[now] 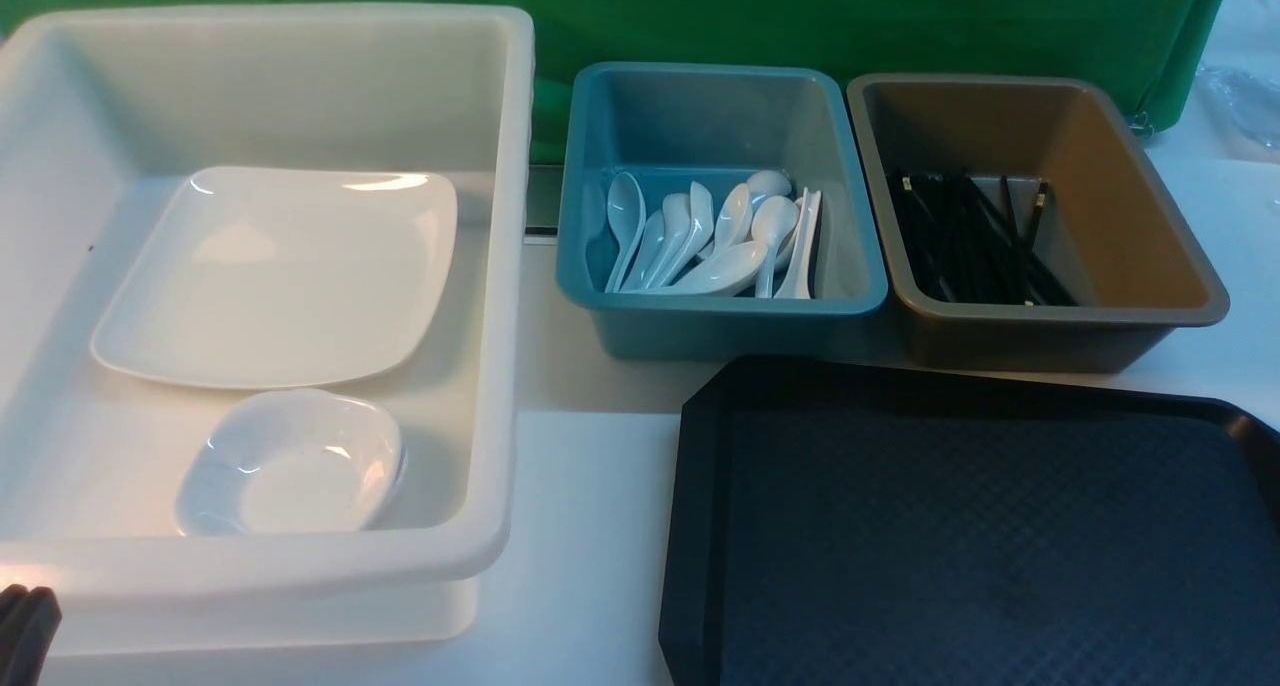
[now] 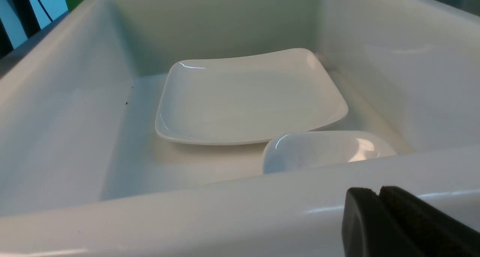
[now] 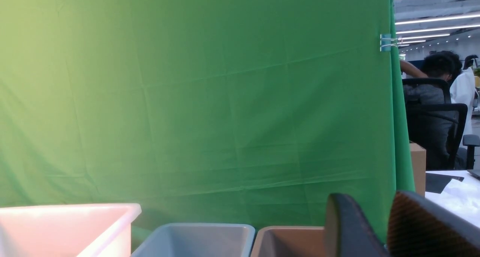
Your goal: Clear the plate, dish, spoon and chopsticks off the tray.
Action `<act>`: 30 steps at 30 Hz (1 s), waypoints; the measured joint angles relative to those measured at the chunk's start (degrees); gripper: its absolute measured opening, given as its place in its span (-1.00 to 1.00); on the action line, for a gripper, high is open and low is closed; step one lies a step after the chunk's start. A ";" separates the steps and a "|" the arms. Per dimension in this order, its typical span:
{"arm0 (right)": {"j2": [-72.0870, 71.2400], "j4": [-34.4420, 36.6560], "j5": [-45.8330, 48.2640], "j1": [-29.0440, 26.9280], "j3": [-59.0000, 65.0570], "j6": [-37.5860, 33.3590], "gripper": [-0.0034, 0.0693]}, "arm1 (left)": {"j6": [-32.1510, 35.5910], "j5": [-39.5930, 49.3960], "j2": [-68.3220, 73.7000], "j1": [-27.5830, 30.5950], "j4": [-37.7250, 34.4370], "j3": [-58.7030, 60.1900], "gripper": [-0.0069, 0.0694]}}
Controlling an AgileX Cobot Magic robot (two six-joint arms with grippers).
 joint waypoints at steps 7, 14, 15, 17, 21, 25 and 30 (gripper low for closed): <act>-0.11 0.00 2.17 -0.85 1.85 -3.22 -0.26 | 0.00 0.00 0.00 0.00 0.00 0.00 -0.77; -0.37 0.00 2.87 -8.31 15.78 -7.30 -0.26 | 0.00 -0.02 0.00 0.00 0.00 0.00 -0.77; -0.37 0.00 2.72 -8.93 17.98 -7.77 -0.26 | 0.00 -0.02 0.00 0.00 0.00 0.00 -0.77; -0.67 0.00 1.87 -10.19 23.62 -9.07 -0.26 | 0.00 -0.02 0.00 0.00 0.00 0.00 -0.77; -0.83 0.00 5.08 -10.98 27.79 -9.84 -0.26 | 0.00 -0.07 0.00 0.00 0.00 0.00 -0.77; -0.83 0.00 5.19 -11.03 27.99 -10.69 -0.26 | 0.00 -0.07 0.00 0.00 0.00 0.00 -0.77; -0.83 0.00 5.19 -11.03 27.99 -10.53 -0.26 | 0.00 -0.07 0.00 0.00 0.00 0.00 -0.77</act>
